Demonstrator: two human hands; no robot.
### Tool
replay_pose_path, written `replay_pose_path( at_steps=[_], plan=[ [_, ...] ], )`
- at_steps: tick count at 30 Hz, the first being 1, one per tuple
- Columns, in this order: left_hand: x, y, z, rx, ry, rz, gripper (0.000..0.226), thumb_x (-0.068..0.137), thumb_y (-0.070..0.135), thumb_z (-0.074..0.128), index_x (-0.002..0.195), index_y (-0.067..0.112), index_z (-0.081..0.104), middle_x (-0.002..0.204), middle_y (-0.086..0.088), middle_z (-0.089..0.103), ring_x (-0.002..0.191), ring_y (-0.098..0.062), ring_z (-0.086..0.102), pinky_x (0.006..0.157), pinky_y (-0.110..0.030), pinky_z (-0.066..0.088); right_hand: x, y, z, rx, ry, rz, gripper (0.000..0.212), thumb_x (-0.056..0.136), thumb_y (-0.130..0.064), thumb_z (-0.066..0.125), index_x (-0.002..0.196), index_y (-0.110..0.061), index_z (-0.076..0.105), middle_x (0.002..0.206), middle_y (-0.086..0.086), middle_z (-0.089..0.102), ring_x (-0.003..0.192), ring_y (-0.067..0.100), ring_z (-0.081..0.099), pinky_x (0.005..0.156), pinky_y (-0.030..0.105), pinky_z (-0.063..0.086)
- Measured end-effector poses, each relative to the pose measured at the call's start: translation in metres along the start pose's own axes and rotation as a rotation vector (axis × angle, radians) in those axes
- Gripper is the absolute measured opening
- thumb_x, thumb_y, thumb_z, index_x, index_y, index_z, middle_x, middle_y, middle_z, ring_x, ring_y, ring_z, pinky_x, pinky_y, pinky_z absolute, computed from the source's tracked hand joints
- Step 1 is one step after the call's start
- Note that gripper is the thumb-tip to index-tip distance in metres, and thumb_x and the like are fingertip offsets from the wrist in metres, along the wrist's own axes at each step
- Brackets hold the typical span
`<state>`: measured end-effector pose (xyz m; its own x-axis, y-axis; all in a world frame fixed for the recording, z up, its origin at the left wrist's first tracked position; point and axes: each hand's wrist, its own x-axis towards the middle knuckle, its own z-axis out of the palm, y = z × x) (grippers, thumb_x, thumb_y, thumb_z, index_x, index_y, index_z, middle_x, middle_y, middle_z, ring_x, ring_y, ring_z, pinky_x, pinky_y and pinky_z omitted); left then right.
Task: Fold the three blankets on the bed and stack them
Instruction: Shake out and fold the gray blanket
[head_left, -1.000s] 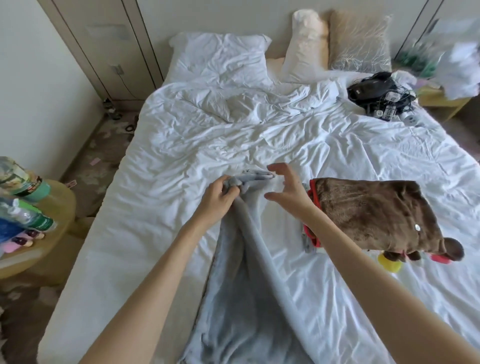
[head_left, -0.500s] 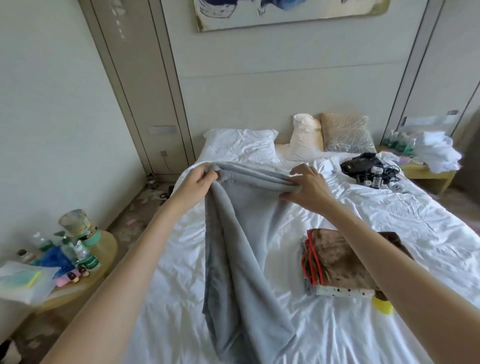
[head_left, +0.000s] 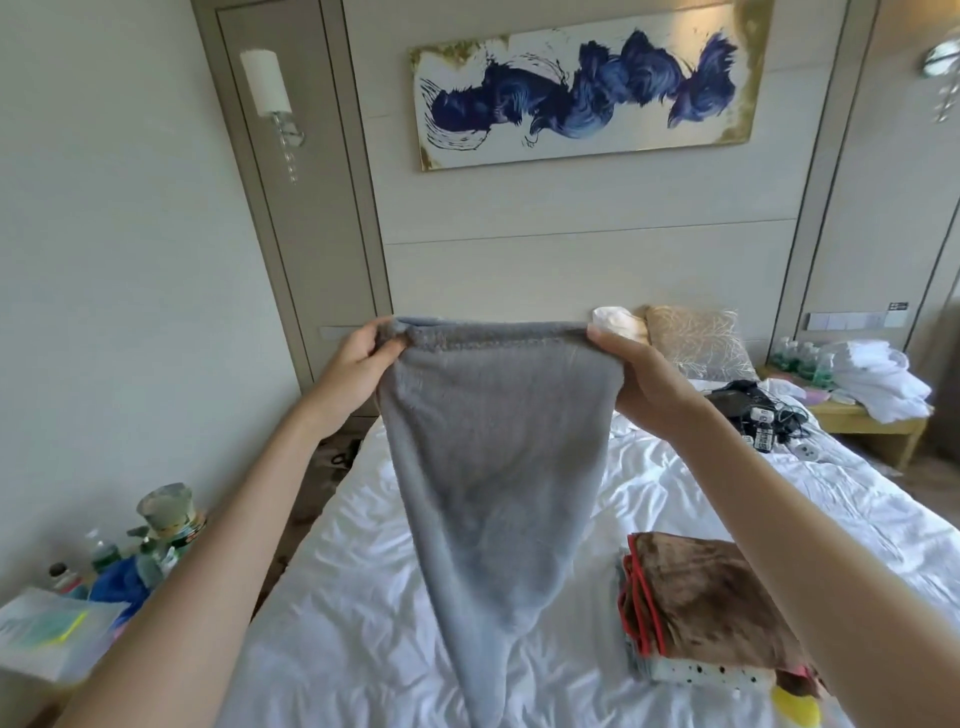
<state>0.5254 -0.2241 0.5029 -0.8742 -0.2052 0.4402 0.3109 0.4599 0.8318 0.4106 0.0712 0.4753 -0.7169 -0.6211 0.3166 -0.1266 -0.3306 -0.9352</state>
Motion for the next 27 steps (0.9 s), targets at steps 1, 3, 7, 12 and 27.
replay_pose_path(
  at_steps=[1,3,7,12,27],
  plan=[
    [0.006,-0.003,0.001,-0.006,-0.009,0.002,0.027,0.104,0.015,0.045,0.125,0.008,0.059,0.122,-0.011,0.065,0.115,-0.021,0.061,0.102,-0.036,0.047,0.006,0.001,-0.001,0.035,-0.008,-0.01,0.026,0.094,-0.035,0.058,0.102,-0.015,0.073,0.097,0.003,0.072,0.093,0.015,0.068,0.078,0.025,0.054],
    [0.018,-0.016,0.005,-0.013,-0.022,-0.013,0.027,0.104,0.017,0.044,0.125,0.008,0.059,0.12,-0.01,0.066,0.113,-0.021,0.062,0.099,-0.035,0.048,0.021,0.008,-0.004,0.079,-0.015,-0.026,0.024,0.096,-0.031,0.054,0.099,-0.017,0.074,0.095,0.001,0.073,0.091,0.013,0.069,0.077,0.024,0.054],
    [0.057,-0.065,0.018,0.009,-0.015,-0.089,0.028,0.104,0.024,0.046,0.124,0.01,0.06,0.12,-0.008,0.066,0.114,-0.021,0.062,0.1,-0.04,0.048,0.058,0.043,-0.028,0.087,0.064,0.023,0.028,0.09,-0.031,0.06,0.107,-0.012,0.072,0.1,0.006,0.071,0.095,0.018,0.067,0.083,0.028,0.054],
    [0.123,-0.145,0.047,0.039,0.023,-0.237,0.031,0.102,0.023,0.049,0.116,-0.005,0.056,0.108,-0.017,0.063,0.102,-0.028,0.061,0.086,-0.041,0.048,0.12,0.1,-0.059,0.025,0.297,0.147,0.042,0.082,-0.018,0.07,0.119,0.001,0.063,0.107,0.016,0.067,0.101,0.028,0.062,0.086,0.034,0.05],
    [0.321,-0.151,0.056,-0.166,0.132,-0.079,0.019,0.101,0.009,0.049,0.116,0.002,0.058,0.108,-0.01,0.057,0.101,-0.018,0.054,0.092,-0.036,0.044,0.27,0.044,-0.105,-0.5,0.573,-0.153,0.025,0.076,-0.005,0.076,0.077,-0.018,0.054,0.065,-0.006,0.048,0.049,-0.005,0.044,0.045,0.01,0.034]
  ],
)
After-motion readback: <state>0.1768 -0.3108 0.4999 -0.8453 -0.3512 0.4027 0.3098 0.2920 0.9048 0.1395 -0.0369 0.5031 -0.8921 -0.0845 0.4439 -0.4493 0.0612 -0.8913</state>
